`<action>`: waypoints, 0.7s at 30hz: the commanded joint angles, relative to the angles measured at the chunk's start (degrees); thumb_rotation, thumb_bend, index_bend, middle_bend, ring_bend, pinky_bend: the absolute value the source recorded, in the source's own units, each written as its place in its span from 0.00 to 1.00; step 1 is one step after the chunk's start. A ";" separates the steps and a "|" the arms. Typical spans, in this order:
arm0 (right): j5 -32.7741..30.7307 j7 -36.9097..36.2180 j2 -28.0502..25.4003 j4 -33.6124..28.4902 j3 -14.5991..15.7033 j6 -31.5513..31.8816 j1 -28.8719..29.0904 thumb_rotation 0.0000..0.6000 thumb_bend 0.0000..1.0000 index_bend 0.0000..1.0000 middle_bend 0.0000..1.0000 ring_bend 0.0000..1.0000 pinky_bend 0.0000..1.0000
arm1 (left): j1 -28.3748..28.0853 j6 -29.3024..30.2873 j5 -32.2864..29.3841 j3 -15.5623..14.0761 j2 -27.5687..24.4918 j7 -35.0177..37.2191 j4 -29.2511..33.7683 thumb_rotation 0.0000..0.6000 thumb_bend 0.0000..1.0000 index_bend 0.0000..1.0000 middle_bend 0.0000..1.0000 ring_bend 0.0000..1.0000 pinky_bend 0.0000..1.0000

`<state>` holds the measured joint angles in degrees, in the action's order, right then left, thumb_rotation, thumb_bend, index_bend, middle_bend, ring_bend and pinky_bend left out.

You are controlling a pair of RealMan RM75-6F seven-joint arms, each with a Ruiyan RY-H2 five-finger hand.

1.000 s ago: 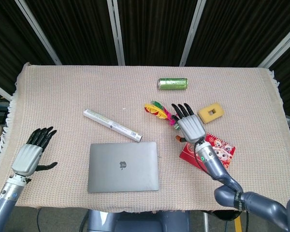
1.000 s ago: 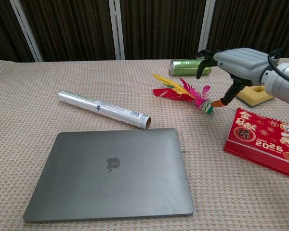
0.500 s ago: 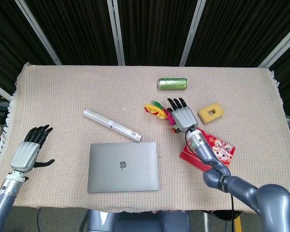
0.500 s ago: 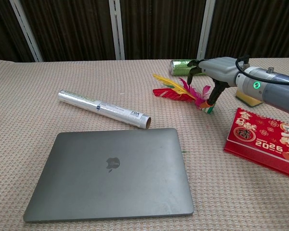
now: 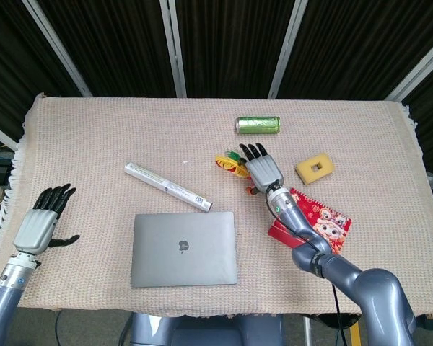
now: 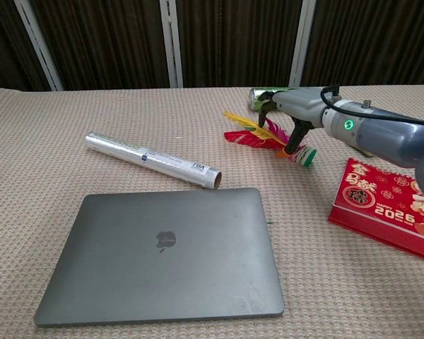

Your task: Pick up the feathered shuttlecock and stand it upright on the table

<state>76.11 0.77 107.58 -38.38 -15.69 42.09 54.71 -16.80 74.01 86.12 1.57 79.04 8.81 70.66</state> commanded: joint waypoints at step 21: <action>2.47 -13.30 7.39 17.87 2.83 -3.94 5.50 1.00 0.26 0.52 0.00 0.00 0.00 | -0.62 -1.87 -1.56 0.48 1.09 0.08 -2.23 1.00 0.03 0.00 0.00 0.00 0.00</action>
<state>78.26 -12.30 114.71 -20.91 -13.18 37.64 60.26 -17.35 72.29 84.59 2.09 80.07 8.84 68.52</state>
